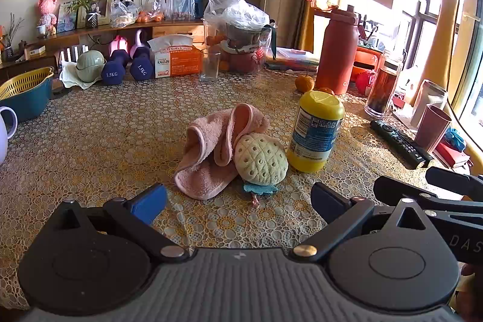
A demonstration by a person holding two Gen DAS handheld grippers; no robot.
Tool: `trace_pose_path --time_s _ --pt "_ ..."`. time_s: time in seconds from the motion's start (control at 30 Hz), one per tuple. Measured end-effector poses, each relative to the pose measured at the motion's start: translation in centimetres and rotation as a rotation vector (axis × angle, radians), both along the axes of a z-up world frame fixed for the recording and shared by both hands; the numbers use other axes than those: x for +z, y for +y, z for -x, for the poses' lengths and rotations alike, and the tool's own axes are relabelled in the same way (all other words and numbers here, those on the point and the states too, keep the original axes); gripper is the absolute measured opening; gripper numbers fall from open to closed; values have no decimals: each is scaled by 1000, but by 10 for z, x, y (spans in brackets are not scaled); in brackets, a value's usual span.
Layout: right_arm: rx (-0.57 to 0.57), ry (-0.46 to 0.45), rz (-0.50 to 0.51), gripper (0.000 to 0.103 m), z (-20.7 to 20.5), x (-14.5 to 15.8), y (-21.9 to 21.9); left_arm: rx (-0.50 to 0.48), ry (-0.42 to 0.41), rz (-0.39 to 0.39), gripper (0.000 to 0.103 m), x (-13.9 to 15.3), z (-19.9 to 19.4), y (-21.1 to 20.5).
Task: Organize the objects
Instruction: 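Move the right tool toward the yellow-capped jar while the left tool approaches the pink towel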
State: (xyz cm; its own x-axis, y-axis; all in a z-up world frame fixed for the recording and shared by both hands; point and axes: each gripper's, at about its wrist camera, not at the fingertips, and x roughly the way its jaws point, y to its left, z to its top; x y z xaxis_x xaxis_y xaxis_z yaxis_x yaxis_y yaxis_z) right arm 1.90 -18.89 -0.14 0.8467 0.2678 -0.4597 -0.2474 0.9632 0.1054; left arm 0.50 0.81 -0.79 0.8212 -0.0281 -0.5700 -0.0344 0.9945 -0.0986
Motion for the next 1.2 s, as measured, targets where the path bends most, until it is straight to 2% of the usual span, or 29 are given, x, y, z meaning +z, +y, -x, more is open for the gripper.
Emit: trace_pose_path --time_s 0.4,0.63,0.77,0.93,1.03,1.2 --pt "41 33 24 92 -24 -10 6 -2 14 -43 102 -11 -22 2" --pt "129 60 62 92 -58 -8 9 -37 14 -48 102 -14 -61 7" --pt "128 29 89 92 -83 0 6 -93 7 -95 103 -15 -94 9" --pt "136 23 99 92 -115 10 2 -186 80 -117 103 -30 -131 12" --pt "163 43 115 92 -132 11 3 -257 124 -136 103 -43 -142 5" --pt "214 70 146 92 -144 9 12 -307 123 -180 103 -55 -147 -9"
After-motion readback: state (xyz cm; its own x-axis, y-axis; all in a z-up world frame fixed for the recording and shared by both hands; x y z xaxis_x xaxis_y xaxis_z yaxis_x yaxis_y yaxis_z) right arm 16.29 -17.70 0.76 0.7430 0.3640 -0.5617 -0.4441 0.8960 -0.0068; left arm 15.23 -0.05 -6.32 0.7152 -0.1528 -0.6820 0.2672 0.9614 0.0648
